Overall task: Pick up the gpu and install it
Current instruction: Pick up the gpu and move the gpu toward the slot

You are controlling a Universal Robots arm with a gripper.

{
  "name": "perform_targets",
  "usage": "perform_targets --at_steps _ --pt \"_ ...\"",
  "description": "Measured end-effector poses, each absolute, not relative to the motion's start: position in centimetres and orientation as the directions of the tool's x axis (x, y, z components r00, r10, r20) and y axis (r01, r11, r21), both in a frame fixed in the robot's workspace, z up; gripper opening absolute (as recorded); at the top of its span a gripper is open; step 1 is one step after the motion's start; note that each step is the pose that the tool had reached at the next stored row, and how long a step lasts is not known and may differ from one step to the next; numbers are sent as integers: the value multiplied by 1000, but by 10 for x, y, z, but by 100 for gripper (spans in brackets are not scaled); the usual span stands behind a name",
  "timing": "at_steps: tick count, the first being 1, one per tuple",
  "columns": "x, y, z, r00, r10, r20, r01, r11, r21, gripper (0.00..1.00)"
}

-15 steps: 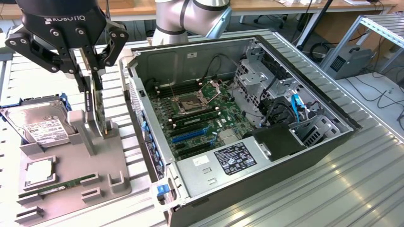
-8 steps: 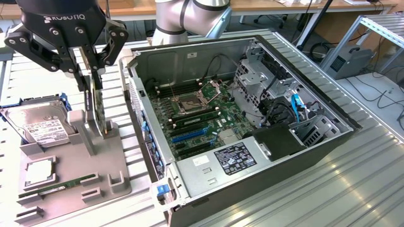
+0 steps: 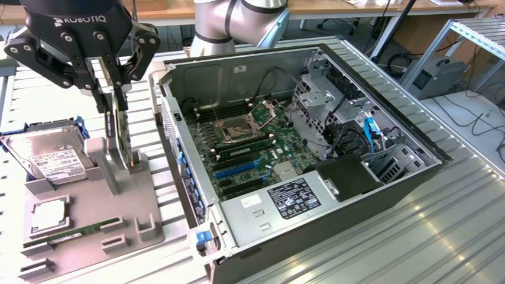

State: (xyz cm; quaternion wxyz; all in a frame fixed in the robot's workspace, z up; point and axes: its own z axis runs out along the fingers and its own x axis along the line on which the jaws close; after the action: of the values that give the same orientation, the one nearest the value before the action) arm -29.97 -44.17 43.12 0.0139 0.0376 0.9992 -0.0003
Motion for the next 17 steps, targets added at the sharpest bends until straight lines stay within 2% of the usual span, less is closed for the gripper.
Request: perform_targets --at_steps 17 --pt "-300 -442 435 -997 75 -28 75 997 0 27"
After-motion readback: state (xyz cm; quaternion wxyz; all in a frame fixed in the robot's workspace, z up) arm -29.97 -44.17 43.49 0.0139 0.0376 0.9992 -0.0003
